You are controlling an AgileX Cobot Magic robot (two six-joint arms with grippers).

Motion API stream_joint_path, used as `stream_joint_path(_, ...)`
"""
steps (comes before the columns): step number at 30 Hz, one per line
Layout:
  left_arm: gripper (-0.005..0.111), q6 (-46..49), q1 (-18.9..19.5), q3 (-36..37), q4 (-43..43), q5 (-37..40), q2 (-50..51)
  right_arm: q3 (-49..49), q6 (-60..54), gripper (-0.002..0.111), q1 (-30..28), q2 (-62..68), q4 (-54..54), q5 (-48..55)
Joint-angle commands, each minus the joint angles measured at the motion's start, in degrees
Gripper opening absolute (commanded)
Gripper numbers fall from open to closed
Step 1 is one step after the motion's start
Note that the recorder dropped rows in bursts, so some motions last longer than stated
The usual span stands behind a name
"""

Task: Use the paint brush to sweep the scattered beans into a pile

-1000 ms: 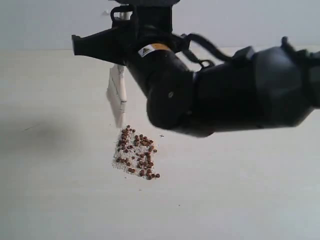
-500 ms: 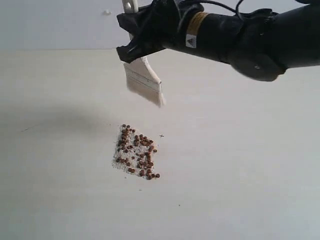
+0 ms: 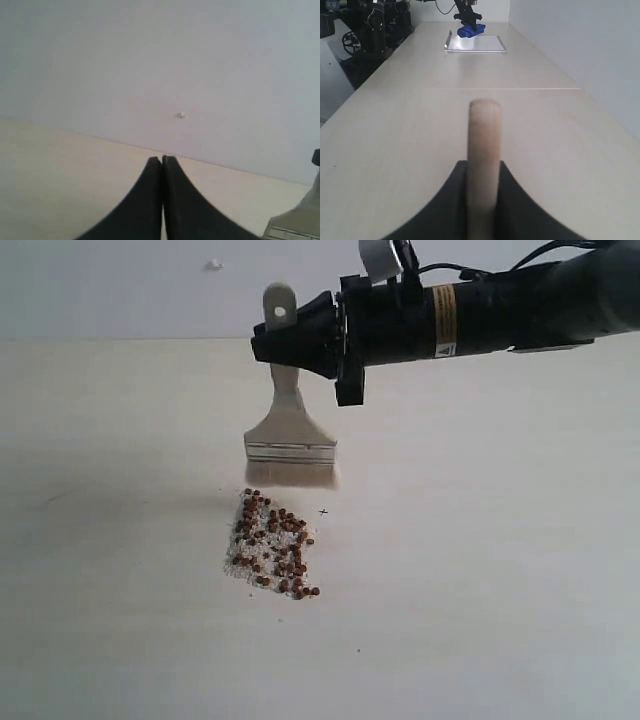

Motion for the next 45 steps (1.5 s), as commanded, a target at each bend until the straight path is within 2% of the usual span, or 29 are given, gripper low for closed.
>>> stream_joint_path(1,0.0,-0.16,-0.26,0.22,-0.3,0.01,-0.41,-3.96,-2.59,0.0,-0.26,1.81,3.31,-1.78)
stream_joint_path(8,0.0,-0.16,-0.26,0.22,-0.3,0.01,-0.41,-17.43,4.15,0.0,-0.16,8.05,-5.8,-1.78)
stream_joint_path(14,0.0,-0.16,-0.26,0.22,-0.3,0.14,-0.41,-31.08,7.9,0.0,4.11,17.22,-8.62,-1.78)
stream_joint_path(17,0.0,-0.16,-0.26,0.22,-0.3,0.14,-0.41,-32.16,7.91,0.0,5.77,18.58,-8.62,-1.78)
stream_joint_path(26,0.0,-0.16,-0.26,0.22,-0.3,0.14,-0.41,-32.16,8.16,0.0,5.77,20.6,-9.44,-1.78)
stream_joint_path(36,0.0,-0.16,-0.26,0.22,-0.3,0.14,-0.41,-32.16,17.07,0.0,5.77,20.51,-16.36,-1.78)
stream_joint_path(45,0.0,-0.16,-0.26,0.22,-0.3,0.15,-0.41,-32.16,22.64,0.0,5.77,20.37,-16.93,-1.78)
